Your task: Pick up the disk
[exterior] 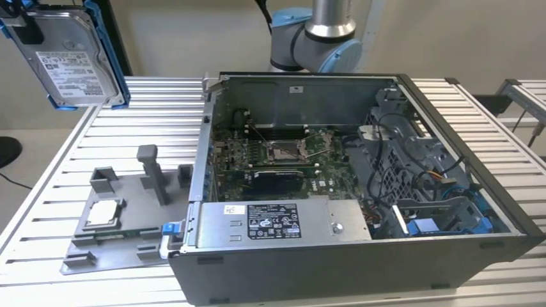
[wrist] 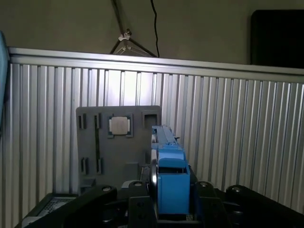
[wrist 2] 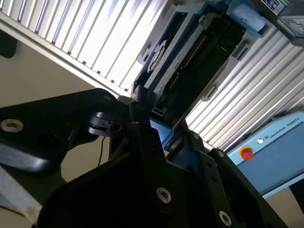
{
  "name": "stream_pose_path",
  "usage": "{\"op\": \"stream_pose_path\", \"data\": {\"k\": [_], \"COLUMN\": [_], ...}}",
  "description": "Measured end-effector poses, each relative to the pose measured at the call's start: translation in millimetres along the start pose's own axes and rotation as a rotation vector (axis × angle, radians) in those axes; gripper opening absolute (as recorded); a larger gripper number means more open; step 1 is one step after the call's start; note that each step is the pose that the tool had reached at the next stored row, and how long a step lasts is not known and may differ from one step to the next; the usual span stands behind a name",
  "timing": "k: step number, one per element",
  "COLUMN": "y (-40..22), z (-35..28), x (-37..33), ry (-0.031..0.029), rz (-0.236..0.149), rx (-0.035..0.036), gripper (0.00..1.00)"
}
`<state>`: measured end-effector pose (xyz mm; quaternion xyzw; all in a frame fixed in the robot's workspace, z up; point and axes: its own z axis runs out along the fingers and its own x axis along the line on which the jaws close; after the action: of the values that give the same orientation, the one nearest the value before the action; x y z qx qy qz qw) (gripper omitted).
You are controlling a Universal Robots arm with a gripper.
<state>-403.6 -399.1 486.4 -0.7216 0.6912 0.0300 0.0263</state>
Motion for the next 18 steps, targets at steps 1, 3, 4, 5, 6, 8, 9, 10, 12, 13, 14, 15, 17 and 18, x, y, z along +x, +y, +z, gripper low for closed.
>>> {"op": "stream_pose_path", "data": {"k": [1, 3, 4, 5, 6, 8, 9, 10, 12, 13, 14, 15, 17, 18], "y": [0.0, -0.1, -0.6, -1.3, -2.1, -4.9, -7.1, -9.4, -14.7, -17.9, -21.6, -24.6, -31.3, -34.4], "z": [0.0, 0.0, -0.2, -0.5, -1.1, -2.4, -3.2, -3.9, -4.8, -5.0, -5.3, -5.4, -5.7, -5.7], "x": [0.0, 0.0, 0.0, 0.1, 0.1, 0.0, 0.1, 0.2, 0.5, 0.8, 1.2, 1.7, 2.8, 3.4], "ry": [-0.0001, -0.0002, -0.0001, -0.0003, -0.0003, -0.0005, -0.0006, -0.0007, -0.0008, -0.0009, -0.001, -0.001, -0.001, -0.0011], "rz": [0.0, 0.0, 0.0, 0.0, 0.0, 0.001, 0.001, 0.001, 0.001, 0.001, 0.001, 0.001, 0.002, 0.002], "rx": [0.0, 0.0, -0.0003, -0.0012, -0.003, -0.0075, -0.0101, -0.0126, -0.0157, -0.0166, -0.0175, -0.0179, -0.0187, -0.0187], "gripper": [0.0, 0.0, 0.0, 0.0, 0.0, 0.0, 0.0, 0.0, 0.0, 0.0, 0.0, 0.0, 0.0, 0.0]}}
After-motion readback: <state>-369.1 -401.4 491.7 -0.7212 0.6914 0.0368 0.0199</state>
